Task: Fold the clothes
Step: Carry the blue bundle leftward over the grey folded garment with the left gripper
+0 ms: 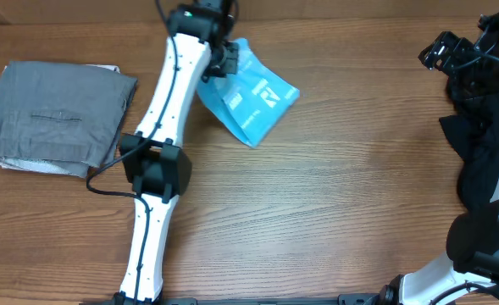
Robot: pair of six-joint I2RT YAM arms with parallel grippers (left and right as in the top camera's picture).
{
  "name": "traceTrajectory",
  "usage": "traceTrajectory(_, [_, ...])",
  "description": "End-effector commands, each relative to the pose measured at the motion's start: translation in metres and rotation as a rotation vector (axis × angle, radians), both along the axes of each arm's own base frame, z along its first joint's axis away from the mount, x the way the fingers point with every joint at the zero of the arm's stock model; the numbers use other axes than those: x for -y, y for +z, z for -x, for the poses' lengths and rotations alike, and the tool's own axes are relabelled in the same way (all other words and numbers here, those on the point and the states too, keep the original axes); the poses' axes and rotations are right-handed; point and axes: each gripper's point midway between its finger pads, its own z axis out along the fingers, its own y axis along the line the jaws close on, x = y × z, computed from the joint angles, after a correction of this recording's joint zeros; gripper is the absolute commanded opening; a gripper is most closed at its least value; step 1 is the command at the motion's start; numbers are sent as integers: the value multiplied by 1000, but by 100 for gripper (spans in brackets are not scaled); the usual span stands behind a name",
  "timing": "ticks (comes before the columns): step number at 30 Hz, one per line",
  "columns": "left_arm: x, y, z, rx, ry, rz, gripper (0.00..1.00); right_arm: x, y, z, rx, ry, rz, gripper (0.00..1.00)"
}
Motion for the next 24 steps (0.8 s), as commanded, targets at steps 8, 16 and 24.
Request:
traceTrajectory(8, [-79,86,-25,213,200,51,4,1,1,-1,5,-2,7,100])
traceTrajectory(16, [-129,132,-26,336,310,75,4,1,1,-1,5,-2,7,100])
traceTrajectory(24, [-205,161,-11,384,543,118,4,1,1,-1,5,-2,7,100])
